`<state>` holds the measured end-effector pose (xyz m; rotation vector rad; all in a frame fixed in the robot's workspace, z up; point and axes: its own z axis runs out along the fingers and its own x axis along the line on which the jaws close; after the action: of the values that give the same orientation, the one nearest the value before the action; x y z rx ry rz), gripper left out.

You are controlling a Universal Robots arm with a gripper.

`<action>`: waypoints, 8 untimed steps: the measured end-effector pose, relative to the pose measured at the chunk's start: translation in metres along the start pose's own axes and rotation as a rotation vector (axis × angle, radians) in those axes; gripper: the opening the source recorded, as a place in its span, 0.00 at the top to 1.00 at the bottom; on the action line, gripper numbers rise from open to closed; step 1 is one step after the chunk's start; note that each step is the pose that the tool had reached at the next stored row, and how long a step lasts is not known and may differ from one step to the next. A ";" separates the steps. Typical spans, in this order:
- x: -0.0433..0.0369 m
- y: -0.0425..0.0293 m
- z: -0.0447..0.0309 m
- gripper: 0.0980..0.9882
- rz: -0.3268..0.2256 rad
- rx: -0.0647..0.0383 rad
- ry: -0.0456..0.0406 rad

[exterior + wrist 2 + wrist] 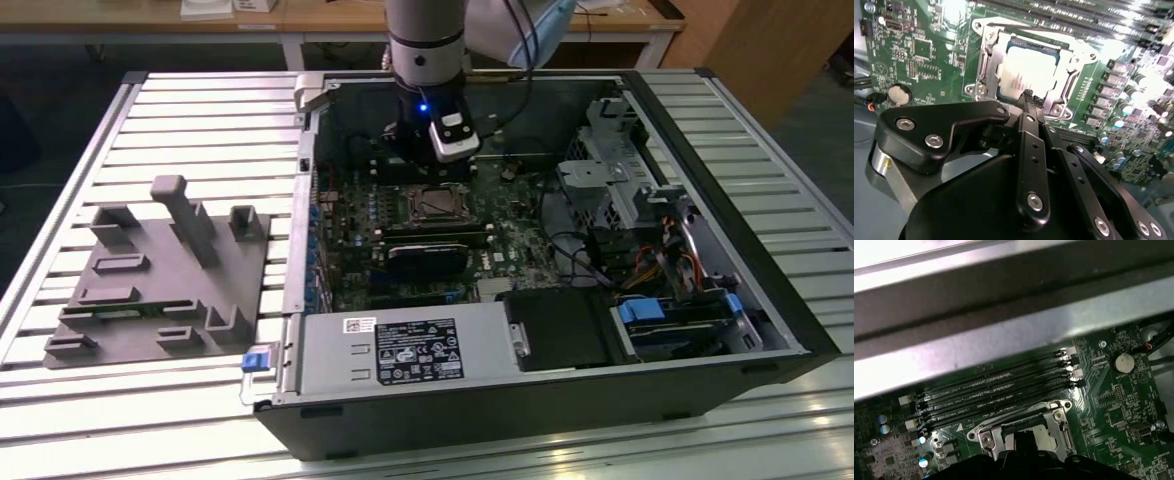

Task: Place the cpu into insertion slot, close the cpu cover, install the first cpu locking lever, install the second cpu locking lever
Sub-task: 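Install the first cpu locking lever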

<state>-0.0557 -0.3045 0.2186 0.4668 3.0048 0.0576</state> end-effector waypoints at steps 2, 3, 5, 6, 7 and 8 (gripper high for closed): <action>-0.0008 -0.0025 0.0000 0.99 0.001 0.002 0.0026; -0.0013 -0.0041 0.0001 0.99 0.002 0.003 0.0030; -0.0024 -0.0076 0.0002 0.99 0.003 0.003 0.0037; -0.0030 -0.0094 0.0002 0.99 0.004 0.003 0.0038; -0.0035 -0.0112 0.0002 0.99 0.004 0.004 0.0040; -0.0041 -0.0130 0.0003 0.99 0.005 0.004 0.0041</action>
<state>-0.0556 -0.3181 0.2180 0.4751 3.0083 0.0536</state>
